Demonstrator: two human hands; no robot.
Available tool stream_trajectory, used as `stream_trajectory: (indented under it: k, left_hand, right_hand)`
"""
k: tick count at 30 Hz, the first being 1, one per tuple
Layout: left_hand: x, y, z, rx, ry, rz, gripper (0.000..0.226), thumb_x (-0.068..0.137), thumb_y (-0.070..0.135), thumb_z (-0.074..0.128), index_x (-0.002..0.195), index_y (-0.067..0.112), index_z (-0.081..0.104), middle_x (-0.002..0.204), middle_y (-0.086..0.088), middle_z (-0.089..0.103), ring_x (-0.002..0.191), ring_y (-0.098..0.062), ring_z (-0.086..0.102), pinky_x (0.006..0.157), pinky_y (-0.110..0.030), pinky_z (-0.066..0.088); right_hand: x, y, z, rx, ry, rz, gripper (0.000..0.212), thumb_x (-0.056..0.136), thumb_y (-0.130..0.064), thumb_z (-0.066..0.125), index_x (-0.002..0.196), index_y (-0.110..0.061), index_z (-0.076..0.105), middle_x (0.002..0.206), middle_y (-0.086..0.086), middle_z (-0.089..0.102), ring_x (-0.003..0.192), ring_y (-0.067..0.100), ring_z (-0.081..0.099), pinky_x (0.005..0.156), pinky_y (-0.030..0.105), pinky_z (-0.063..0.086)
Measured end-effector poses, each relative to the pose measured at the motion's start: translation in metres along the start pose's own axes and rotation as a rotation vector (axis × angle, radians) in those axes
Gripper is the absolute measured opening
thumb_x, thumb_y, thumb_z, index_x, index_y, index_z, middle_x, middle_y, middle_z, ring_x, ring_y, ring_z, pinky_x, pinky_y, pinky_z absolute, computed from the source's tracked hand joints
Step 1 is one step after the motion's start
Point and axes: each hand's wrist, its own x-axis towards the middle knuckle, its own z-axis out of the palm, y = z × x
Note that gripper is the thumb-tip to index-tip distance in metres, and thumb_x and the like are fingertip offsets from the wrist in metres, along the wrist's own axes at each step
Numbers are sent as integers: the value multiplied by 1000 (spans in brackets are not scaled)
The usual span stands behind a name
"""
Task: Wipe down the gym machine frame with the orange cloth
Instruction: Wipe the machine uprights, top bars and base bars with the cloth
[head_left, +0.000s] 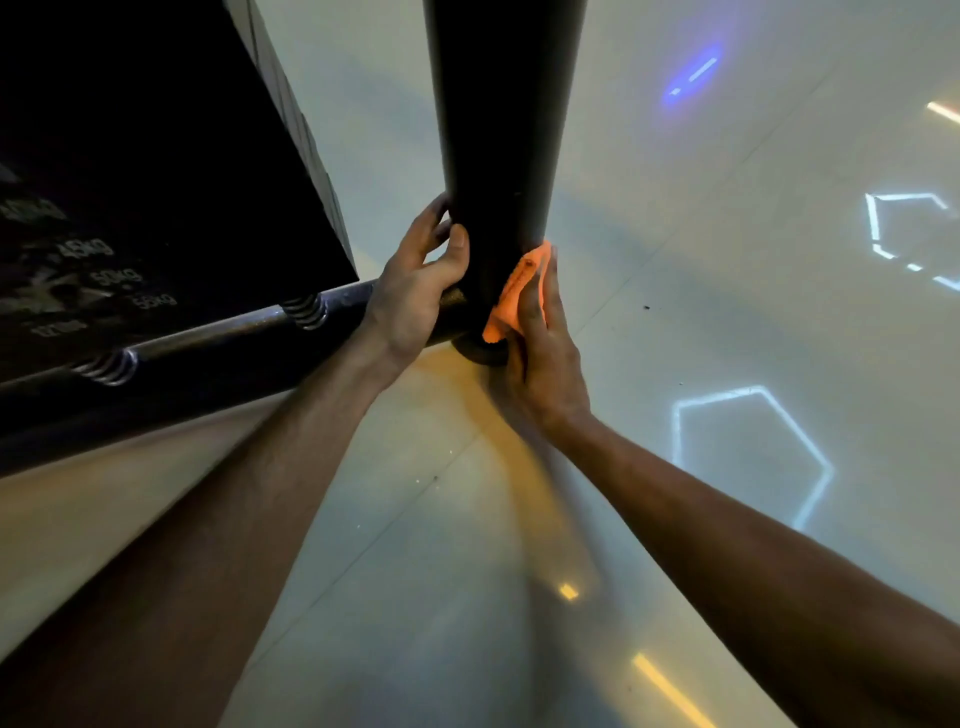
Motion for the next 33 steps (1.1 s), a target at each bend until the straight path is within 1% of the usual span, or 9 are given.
stream_trajectory:
  k: [3, 6, 9, 11, 13, 15, 20, 26, 33]
  left_hand:
    - [-9, 1, 2, 31, 72, -27, 46, 113, 17, 54, 159, 20, 47, 147, 3, 61, 116, 3, 70, 89, -18, 58]
    - [-24, 2, 1, 119, 142, -54, 47, 109, 17, 62, 155, 20, 52, 133, 16, 65, 111, 12, 67, 90, -14, 57]
    - [-50, 12, 5, 258, 158, -64, 47, 103, 31, 68, 149, 27, 59, 140, 13, 67, 132, -2, 61, 111, -29, 53]
    - [-70, 30, 12, 307, 111, -72, 48, 104, 30, 67, 150, 25, 59, 148, 8, 64, 140, -9, 57, 115, -30, 49]
    - [-89, 56, 19, 346, 76, -78, 47, 105, 32, 64, 151, 26, 58, 151, 8, 61, 141, -6, 55, 117, -35, 48]
    - [-107, 85, 24, 418, 61, -74, 48, 105, 39, 58, 151, 29, 57, 152, 10, 60, 140, -6, 54, 118, -42, 48]
    - [-159, 178, 26, 730, 12, -49, 49, 109, 44, 48, 155, 28, 53, 161, 4, 51, 150, -19, 46, 124, -55, 36]
    - [-223, 351, 24, 951, -111, -11, 50, 114, 37, 45, 162, 24, 45, 171, 2, 38, 162, -19, 26, 133, -51, 11]
    - [-297, 589, -3, 1087, -194, 80, 52, 115, 40, 40, 165, 26, 38, 174, 2, 32, 164, -20, 22, 134, -56, 12]
  right_hand:
    - [-9, 2, -16, -50, -25, 36, 88, 109, -13, 59, 173, -33, 2, 183, 9, 5, 156, 38, 38, 116, 42, 50]
    - [-17, -20, -38, -24, -28, 77, 76, 109, -19, 56, 174, -25, 17, 173, 15, 36, 144, 33, 53, 112, 44, 54]
    - [-21, -58, -69, 60, -16, 216, 68, 109, -23, 64, 170, -19, 35, 149, 8, 61, 122, 17, 63, 100, 24, 52]
    - [-23, -89, -92, 52, -37, 307, 67, 109, -42, 64, 168, -21, 41, 139, 2, 66, 117, 10, 63, 97, 17, 48]
    - [-28, -117, -116, 35, -102, 337, 66, 110, -53, 57, 167, -22, 43, 141, 2, 65, 121, 12, 62, 99, 24, 50]
    - [-33, -143, -144, -4, -194, 320, 64, 113, -54, 48, 169, -24, 38, 156, 6, 57, 133, 18, 58, 106, 31, 49]
    - [-36, -224, -231, -139, -360, 308, 61, 117, -55, 33, 172, -31, 25, 178, 5, 29, 157, 28, 39, 117, 43, 47]
    - [-23, -361, -367, -221, -412, 332, 61, 116, -58, 27, 172, -33, 24, 178, 6, 27, 147, 31, 50, 111, 47, 54]
    - [6, -557, -525, -222, -342, 398, 63, 116, -60, 27, 171, -30, 25, 177, 5, 28, 141, 33, 56, 107, 45, 56]
